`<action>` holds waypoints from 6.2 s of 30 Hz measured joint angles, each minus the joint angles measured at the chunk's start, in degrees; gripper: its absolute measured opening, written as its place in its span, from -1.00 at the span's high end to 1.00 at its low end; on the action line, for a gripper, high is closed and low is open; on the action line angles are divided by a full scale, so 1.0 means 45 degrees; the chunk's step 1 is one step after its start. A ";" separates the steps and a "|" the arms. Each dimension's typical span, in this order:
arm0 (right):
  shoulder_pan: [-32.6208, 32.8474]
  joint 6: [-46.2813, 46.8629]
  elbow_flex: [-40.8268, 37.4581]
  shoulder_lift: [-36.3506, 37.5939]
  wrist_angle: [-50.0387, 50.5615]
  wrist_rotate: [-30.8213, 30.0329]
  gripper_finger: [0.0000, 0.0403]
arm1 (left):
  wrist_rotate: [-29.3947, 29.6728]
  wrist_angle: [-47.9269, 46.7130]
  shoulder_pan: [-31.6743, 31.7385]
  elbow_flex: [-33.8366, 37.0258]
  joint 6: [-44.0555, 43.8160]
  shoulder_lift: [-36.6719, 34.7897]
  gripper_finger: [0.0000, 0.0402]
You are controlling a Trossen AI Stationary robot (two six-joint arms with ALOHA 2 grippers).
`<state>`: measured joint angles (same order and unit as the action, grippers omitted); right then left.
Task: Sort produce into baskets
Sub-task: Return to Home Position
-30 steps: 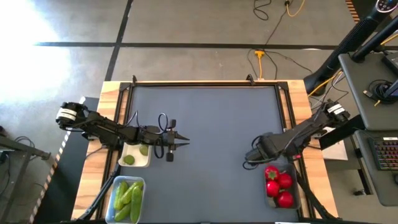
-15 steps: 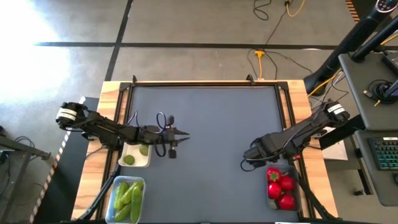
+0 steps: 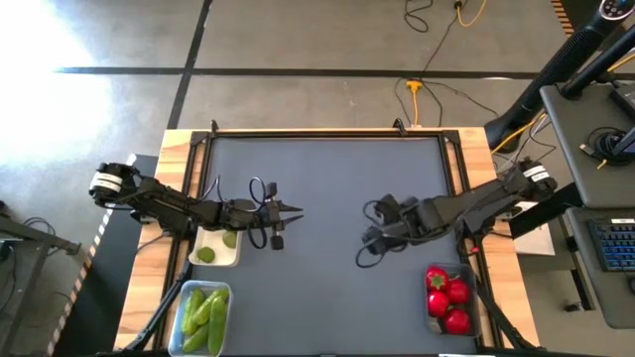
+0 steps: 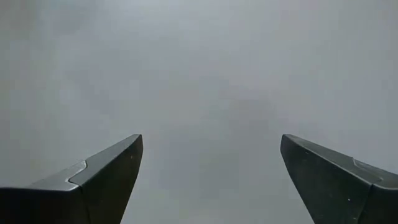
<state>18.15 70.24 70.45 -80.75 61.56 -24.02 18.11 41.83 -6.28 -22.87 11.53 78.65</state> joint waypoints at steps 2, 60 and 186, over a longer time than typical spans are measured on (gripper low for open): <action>-0.0456 -0.1955 -0.0004 -0.0010 -0.0675 -0.0173 -0.85 | -0.0005 -0.0186 0.0000 0.0000 0.0000 0.0000 0.72; -0.4164 -1.4488 -1.0601 1.1340 -1.4501 0.2358 -0.85 | 0.0452 -0.5065 0.0277 0.1680 -0.1997 -0.7197 0.72; -0.3846 -1.4848 -1.5522 1.6574 -1.4305 0.2702 -0.85 | -0.1156 -0.8550 0.0243 0.4804 -0.4347 -1.5076 0.72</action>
<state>0.84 3.42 0.60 -6.17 -2.81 -11.86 12.91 3.36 -5.19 -1.26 -8.03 10.81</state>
